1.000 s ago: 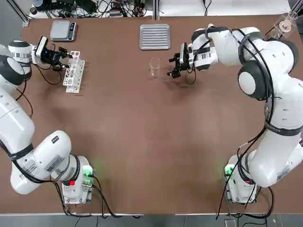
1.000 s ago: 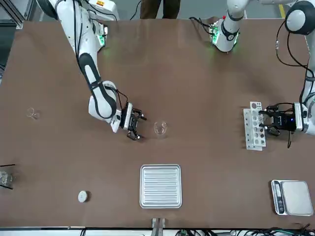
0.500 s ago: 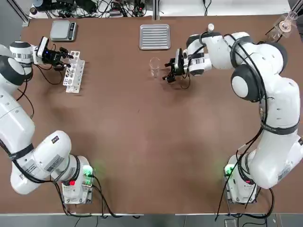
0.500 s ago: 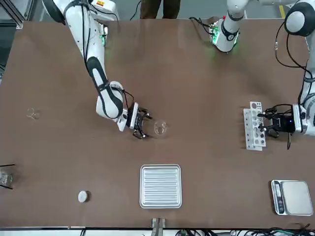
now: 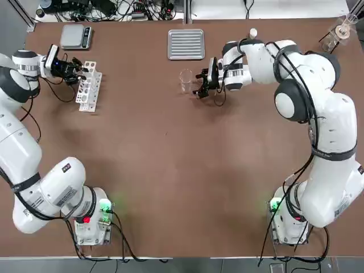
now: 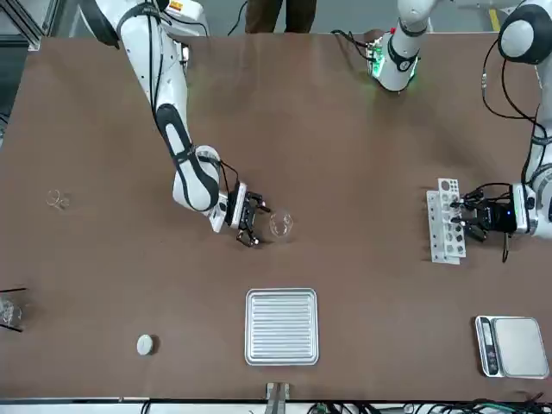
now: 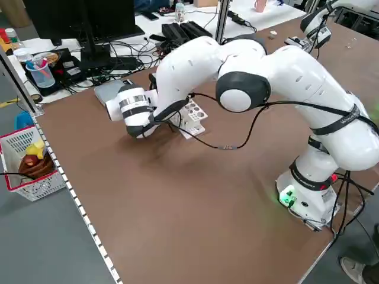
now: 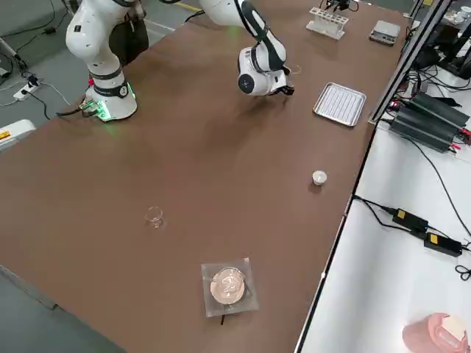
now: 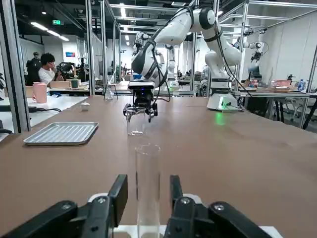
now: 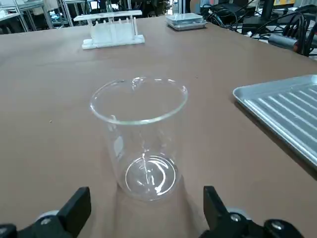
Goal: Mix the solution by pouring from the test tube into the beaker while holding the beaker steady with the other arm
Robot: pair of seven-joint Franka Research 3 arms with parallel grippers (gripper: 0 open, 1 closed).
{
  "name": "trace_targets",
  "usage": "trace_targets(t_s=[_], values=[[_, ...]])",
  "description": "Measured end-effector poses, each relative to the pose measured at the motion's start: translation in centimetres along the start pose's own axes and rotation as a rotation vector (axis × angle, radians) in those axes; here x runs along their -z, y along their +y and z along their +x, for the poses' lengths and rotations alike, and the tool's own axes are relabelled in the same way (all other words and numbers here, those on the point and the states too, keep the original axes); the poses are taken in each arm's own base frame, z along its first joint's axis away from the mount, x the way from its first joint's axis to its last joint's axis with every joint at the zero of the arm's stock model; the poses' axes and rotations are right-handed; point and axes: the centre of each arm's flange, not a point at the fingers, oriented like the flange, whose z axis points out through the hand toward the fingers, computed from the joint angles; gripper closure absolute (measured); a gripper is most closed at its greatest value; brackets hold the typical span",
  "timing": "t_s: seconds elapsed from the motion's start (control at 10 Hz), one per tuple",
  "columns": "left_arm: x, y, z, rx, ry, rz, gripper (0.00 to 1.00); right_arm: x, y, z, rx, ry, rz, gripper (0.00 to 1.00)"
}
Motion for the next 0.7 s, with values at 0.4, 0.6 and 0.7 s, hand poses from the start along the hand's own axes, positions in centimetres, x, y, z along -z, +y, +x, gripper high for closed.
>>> trace_targets(t_s=[0.4,0.6,0.7], values=[[-0.45,-0.16,-0.25,0.002,0.004,-0.007,0.71,-0.19,0.44,-0.20,-0.008,0.006,-0.015,0.00],[-0.66,-0.29,-0.21,0.001,0.005,-0.010,0.73,-0.65,0.68,-0.37,-0.007,0.008,-0.019,0.00],[-0.69,-0.28,-0.19,0.001,0.007,-0.012,0.74,-0.93,0.69,-0.42,-0.007,0.010,-0.023,0.00]])
